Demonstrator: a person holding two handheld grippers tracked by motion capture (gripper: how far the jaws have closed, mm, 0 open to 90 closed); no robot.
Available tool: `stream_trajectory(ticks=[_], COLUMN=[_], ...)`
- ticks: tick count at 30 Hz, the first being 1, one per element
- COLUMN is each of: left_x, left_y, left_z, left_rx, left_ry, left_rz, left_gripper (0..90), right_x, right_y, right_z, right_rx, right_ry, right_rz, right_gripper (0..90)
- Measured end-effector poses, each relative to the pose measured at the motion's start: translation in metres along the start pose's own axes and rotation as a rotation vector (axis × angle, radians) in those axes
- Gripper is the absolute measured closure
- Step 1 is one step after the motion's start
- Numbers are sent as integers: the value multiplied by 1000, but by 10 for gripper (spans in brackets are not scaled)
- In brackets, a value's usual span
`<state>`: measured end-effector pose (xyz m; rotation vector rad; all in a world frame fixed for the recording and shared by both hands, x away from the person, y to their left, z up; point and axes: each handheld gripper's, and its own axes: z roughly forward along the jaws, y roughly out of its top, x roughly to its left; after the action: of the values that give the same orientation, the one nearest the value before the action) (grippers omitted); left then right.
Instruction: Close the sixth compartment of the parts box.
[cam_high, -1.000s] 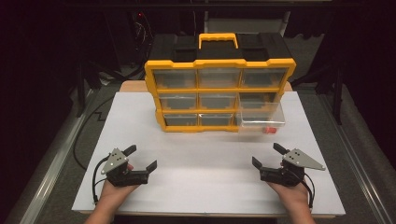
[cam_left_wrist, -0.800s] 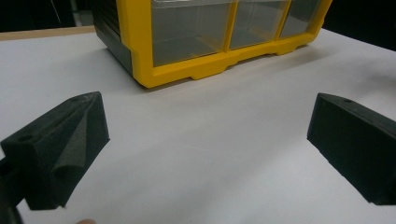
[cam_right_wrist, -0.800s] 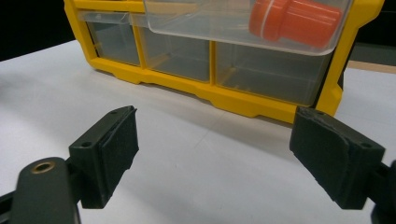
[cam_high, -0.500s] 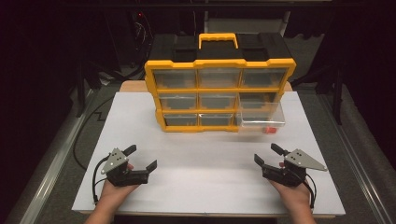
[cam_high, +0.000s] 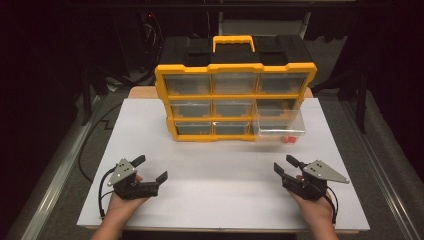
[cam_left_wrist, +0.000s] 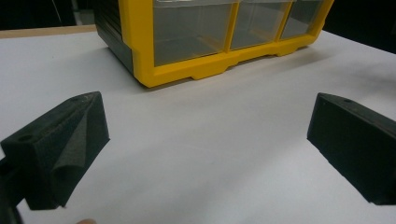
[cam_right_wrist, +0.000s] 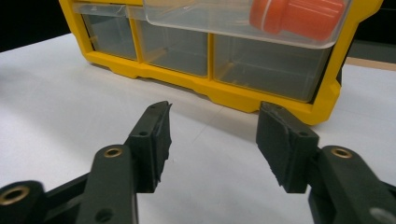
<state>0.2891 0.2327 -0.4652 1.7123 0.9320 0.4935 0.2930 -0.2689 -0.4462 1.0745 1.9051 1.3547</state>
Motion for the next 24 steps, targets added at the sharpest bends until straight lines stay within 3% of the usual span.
stream_trajectory(ticks=[20,24], left_x=[1,1], left_y=[0,0], left_z=[0,0], left_rx=[2,0], left_ry=[1,4], left_rz=[0,-1], left_gripper=[2,2], right_x=[0,0], right_y=[1,3], right_z=[-2,-3], right_rx=[9,2], right_ry=[2,0], right_rz=[4,1], right_gripper=[886,900])
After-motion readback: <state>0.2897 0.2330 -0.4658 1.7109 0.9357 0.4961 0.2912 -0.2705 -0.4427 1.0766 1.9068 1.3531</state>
